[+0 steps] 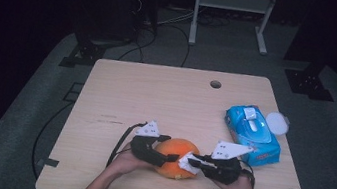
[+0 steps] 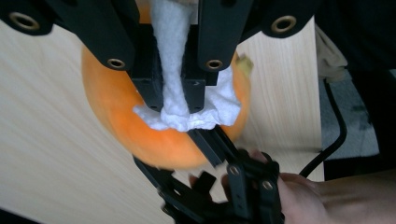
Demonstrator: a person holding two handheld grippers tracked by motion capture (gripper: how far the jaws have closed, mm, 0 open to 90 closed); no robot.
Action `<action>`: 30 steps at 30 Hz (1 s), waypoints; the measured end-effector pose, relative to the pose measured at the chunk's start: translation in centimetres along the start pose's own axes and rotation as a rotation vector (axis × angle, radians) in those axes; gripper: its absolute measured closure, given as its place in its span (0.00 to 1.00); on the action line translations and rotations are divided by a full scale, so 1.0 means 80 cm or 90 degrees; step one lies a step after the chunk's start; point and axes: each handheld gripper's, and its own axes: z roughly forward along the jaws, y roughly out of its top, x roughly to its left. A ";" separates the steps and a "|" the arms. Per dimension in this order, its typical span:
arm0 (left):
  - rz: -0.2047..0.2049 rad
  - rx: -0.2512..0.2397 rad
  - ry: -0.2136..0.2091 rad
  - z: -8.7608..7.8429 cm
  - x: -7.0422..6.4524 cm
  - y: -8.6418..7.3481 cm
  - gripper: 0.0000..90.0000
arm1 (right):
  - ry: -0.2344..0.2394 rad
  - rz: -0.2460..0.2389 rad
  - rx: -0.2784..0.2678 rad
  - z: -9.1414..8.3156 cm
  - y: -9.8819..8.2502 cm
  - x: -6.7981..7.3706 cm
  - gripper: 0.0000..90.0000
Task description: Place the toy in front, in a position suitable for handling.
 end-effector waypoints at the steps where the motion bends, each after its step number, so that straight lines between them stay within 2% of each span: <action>1: 0.005 0.003 0.002 0.000 -0.001 0.001 0.26 | -0.005 -0.011 0.003 0.004 0.004 0.002 0.89; 3: 0.003 0.001 -0.002 -0.002 -0.001 0.000 0.26 | -0.010 -0.007 0.004 0.008 0.005 -0.001 0.89; 6: 0.000 -0.002 -0.014 -0.004 0.001 -0.001 0.25 | -0.007 0.036 -0.007 0.006 -0.005 -0.019 0.89; 9: -0.001 -0.001 -0.019 -0.004 0.002 -0.001 0.25 | -0.042 0.050 -0.001 -0.002 -0.014 -0.031 0.89; 11: -0.003 -0.002 -0.017 -0.005 0.002 -0.001 0.24 | -0.067 0.061 0.022 -0.007 -0.027 -0.037 0.89; 14: 0.004 -0.002 -0.012 -0.003 0.000 -0.001 0.24 | -0.053 0.072 0.021 -0.010 -0.033 -0.034 0.90; 16: 0.009 0.002 -0.008 -0.001 -0.002 0.000 0.23 | -0.046 0.062 0.015 -0.010 -0.030 -0.025 0.90; 17: 0.007 0.000 -0.006 0.000 -0.004 0.000 0.23 | -0.016 0.056 -0.009 -0.010 -0.019 -0.020 0.90; 18: 0.010 0.000 -0.005 0.002 -0.005 0.001 0.23 | -0.016 0.056 -0.009 -0.010 -0.019 -0.020 0.90; 19: 0.032 0.003 -0.006 0.006 -0.014 0.002 0.23 | -0.010 0.042 -0.030 -0.007 -0.005 -0.015 0.89; 20: 0.032 0.003 -0.006 0.006 -0.014 0.002 0.23 | -0.010 0.042 -0.030 -0.007 -0.005 -0.015 0.89; 21: 0.049 0.005 -0.003 0.007 -0.020 0.004 0.23 | -0.018 0.035 -0.031 -0.005 -0.001 -0.013 0.89; 23: 0.060 0.010 -0.004 0.007 -0.025 0.005 0.22 | -0.025 0.041 -0.020 0.000 -0.001 -0.019 0.89; 24: 0.060 0.007 -0.014 0.006 -0.025 0.006 0.20 | -0.013 0.061 -0.019 0.001 -0.009 -0.028 0.89; 25: 0.059 0.004 -0.029 0.005 -0.025 0.006 0.19 | -0.016 0.063 -0.019 -0.001 -0.010 -0.030 0.89; 28: 0.071 0.002 -0.042 0.002 -0.023 0.006 0.16 | -0.034 0.060 -0.009 -0.006 -0.014 -0.032 0.89; 29: 0.068 0.003 -0.043 0.000 -0.022 0.006 0.16 | -0.047 0.066 0.000 -0.009 -0.019 -0.035 0.90; 30: 0.064 0.003 -0.041 0.001 -0.021 0.006 0.16 | -0.047 0.066 0.000 -0.009 -0.019 -0.035 0.90</action>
